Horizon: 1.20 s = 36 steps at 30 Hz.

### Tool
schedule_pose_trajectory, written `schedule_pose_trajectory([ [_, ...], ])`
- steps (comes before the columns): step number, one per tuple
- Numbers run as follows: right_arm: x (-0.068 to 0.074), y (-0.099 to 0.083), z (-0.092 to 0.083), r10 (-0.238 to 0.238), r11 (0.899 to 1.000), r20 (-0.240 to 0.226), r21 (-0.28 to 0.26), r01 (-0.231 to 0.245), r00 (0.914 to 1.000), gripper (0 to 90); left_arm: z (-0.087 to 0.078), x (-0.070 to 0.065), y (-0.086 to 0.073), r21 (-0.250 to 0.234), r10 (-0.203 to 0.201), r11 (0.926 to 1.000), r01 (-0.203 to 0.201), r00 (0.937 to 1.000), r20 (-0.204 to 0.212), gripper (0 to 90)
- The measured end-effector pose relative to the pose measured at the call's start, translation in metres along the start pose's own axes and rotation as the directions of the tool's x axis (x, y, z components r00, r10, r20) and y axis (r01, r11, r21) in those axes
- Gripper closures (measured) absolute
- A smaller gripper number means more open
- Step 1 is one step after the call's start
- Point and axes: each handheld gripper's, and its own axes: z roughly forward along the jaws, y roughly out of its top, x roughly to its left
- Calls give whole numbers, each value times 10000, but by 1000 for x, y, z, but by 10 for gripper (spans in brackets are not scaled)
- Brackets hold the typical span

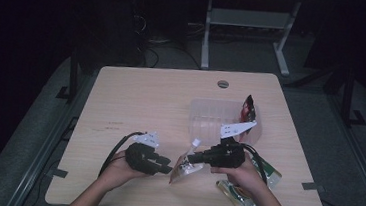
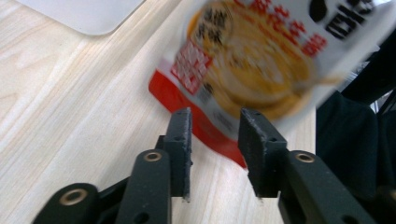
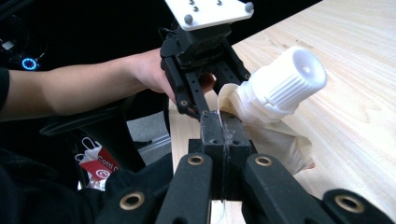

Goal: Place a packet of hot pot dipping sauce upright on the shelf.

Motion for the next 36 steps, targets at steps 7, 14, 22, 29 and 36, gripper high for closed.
schedule_pose_trajectory([
  [7, 2, 2, -11, -103, 9998, 109, -163, 105, 9999, 900, -15, -1, -11, 348, 71, 9994, -65, 9998, -161, 508],
  [14, 4, 5, -18, -224, 9994, 243, -271, 231, 9995, 900, -26, -3, -30, 467, -28, 9989, 47, 9992, -404, 463],
  [22, 8, 12, -32, -287, 9991, 490, -308, 302, 9984, 900, -26, 0, -36, 423, -186, 9989, 214, 9977, -649, 460],
  [29, 9, 19, -51, -329, 9978, 815, -544, 374, 9961, 900, -26, 4, -38, 484, -158, 9986, 192, 9974, -700, 458],
  [36, 8, 27, -73, -342, 9945, 1230, -941, 460, 9918, 900, -22, 4, -38, 564, -216, 9981, 254, 9975, -669, 457],
])
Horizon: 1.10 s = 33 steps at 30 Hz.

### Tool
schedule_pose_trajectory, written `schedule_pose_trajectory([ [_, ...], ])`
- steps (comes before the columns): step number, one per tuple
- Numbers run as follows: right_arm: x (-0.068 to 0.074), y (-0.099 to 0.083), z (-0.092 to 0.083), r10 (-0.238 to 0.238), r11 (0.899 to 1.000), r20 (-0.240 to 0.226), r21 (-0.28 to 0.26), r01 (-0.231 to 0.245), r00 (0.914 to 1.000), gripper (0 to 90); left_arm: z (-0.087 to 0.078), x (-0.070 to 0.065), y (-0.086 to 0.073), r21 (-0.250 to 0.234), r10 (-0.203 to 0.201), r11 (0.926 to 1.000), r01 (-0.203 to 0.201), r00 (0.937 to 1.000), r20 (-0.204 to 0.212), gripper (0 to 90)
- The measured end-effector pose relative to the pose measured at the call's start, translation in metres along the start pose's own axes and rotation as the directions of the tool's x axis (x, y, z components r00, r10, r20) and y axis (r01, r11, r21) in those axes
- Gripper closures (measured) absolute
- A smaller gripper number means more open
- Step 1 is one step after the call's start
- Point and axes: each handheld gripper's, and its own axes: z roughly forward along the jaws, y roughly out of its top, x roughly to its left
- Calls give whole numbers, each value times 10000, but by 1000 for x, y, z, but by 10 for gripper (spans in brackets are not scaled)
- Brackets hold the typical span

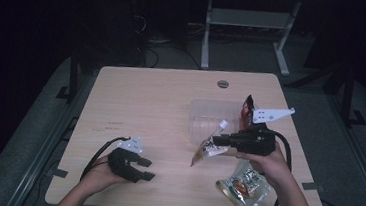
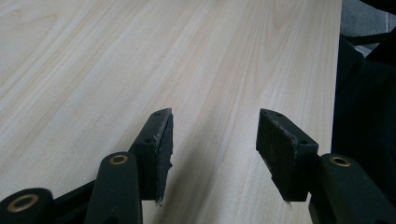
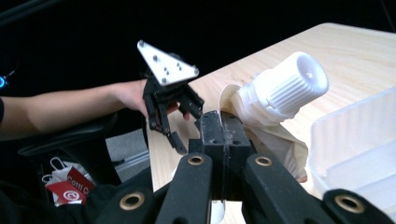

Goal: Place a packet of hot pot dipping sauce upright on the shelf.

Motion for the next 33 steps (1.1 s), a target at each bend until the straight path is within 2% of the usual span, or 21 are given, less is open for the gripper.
schedule_pose_trajectory([
  [12, -18, 18, -28, 35, 9991, 733, -425, -4, 9973, 900, 0, 0, 0, 89, 40, 10000, -41, 10000, 34, 456],
  [17, -28, 25, -37, 83, 9991, 1000, -411, -42, 9950, 900, -1, 0, 0, 65, 53, 10000, -54, 10000, 54, 457],
  [21, -37, 30, -42, 193, 9987, 1145, -481, -139, 9932, 900, -2, 0, 0, 66, 35, 10000, -35, 10000, 40, 456],
  [33, -63, 40, -47, 504, 9986, 1621, -252, -469, 9855, 900, -3, 2, -1, 95, 129, 9999, -130, 9999, 39, 457],
])
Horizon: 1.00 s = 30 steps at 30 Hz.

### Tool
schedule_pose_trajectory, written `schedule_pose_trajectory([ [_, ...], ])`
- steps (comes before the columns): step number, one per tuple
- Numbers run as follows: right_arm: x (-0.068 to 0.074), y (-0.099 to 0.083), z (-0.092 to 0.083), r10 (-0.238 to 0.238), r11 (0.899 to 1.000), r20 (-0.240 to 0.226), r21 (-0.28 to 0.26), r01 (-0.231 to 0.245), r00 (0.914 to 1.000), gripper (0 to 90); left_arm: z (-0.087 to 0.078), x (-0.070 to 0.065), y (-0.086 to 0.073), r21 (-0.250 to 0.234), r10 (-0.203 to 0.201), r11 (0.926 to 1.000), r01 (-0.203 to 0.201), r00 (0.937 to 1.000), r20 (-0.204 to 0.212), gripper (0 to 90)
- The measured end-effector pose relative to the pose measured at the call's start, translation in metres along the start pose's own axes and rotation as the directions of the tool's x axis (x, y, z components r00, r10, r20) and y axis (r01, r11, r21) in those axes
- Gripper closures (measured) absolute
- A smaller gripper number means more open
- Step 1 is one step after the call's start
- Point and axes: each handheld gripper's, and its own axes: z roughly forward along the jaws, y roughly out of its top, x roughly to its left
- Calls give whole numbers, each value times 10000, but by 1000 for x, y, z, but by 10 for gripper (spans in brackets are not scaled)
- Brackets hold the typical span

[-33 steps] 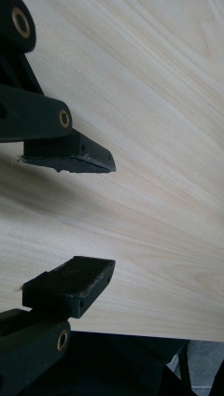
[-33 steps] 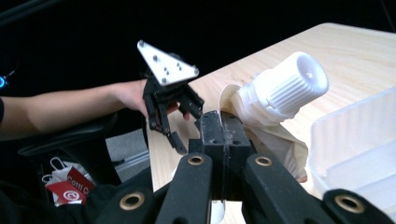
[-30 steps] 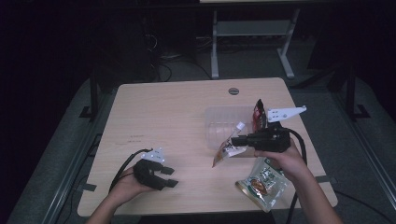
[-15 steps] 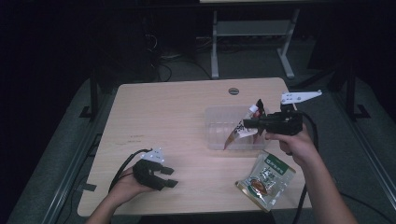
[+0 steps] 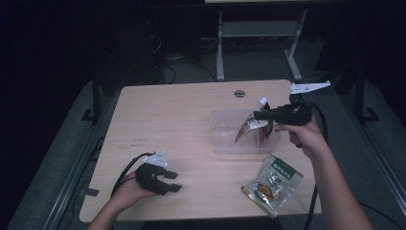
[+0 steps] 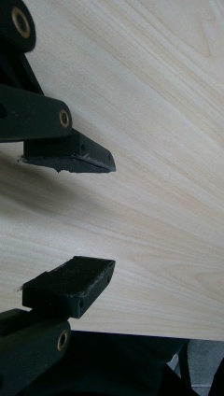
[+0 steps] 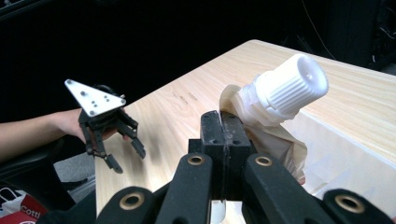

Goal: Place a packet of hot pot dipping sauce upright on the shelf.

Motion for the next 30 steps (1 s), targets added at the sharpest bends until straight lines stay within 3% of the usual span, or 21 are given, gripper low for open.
schedule_pose_trajectory([
  [11, -23, 9, 1, 196, 9993, 479, 303, -211, 9987, 900, 0, 0, 0, -9, -103, 9999, 103, 9999, 18, 457],
  [20, -29, 10, 5, 215, 9991, 583, 349, -236, 9981, 900, 0, 0, 0, 5, -95, 10000, 95, 10000, 17, 457],
  [30, -36, 9, 4, 229, 9965, 889, 781, -299, 9958, 900, -1, 0, -1, -26, -113, 9999, 113, 9999, 11, 457],
])
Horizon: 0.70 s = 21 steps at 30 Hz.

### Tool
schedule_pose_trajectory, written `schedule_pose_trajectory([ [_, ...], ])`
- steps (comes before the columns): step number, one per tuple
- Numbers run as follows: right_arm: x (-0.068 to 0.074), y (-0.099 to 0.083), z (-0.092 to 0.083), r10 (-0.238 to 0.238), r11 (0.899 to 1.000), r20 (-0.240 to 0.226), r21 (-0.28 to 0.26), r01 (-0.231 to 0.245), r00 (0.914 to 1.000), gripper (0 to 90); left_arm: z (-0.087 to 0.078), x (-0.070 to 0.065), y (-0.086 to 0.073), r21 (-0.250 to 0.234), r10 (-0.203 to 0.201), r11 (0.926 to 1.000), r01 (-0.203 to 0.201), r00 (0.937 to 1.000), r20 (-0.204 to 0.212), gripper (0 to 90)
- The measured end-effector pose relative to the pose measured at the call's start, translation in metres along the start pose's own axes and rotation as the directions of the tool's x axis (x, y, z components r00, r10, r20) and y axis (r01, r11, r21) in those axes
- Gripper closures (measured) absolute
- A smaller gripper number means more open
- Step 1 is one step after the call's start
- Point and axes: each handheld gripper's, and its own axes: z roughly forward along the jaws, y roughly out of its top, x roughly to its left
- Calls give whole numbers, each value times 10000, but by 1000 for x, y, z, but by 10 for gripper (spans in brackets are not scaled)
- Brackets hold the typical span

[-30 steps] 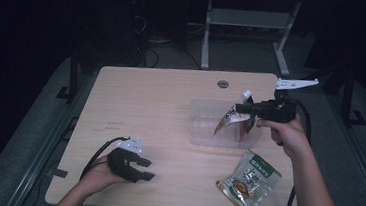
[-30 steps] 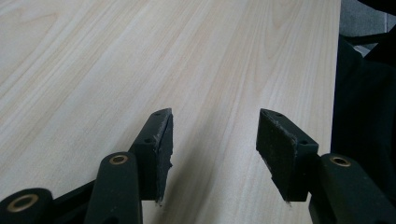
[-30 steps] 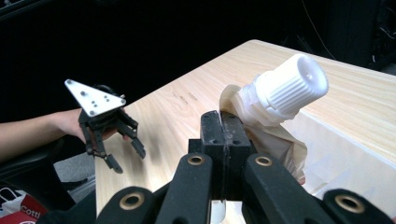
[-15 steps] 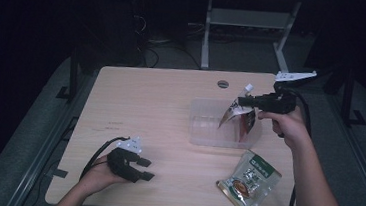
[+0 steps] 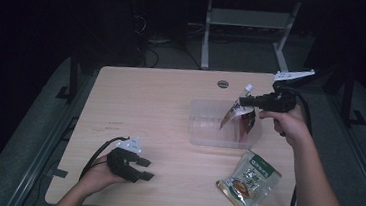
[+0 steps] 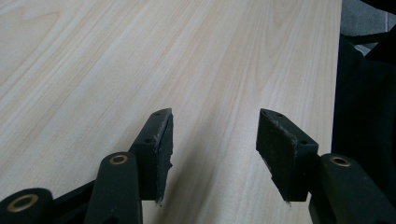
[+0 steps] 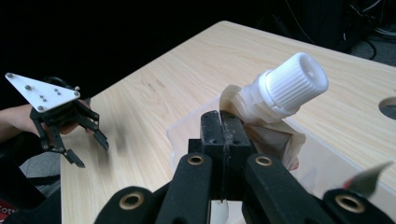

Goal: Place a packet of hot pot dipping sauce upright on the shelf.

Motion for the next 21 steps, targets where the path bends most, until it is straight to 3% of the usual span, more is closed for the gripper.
schedule_pose_trajectory([
  [13, -10, -7, -17, 232, 9994, 240, 266, -239, 9994, 900, 1, 0, 0, 90, 6, 10000, -6, 10000, 7, 457],
  [21, -6, -7, -10, -7, 9986, 44, 538, 5, 10000, 900, 2, -1, 1, 114, 32, 9999, -32, 10000, 35, 457],
])
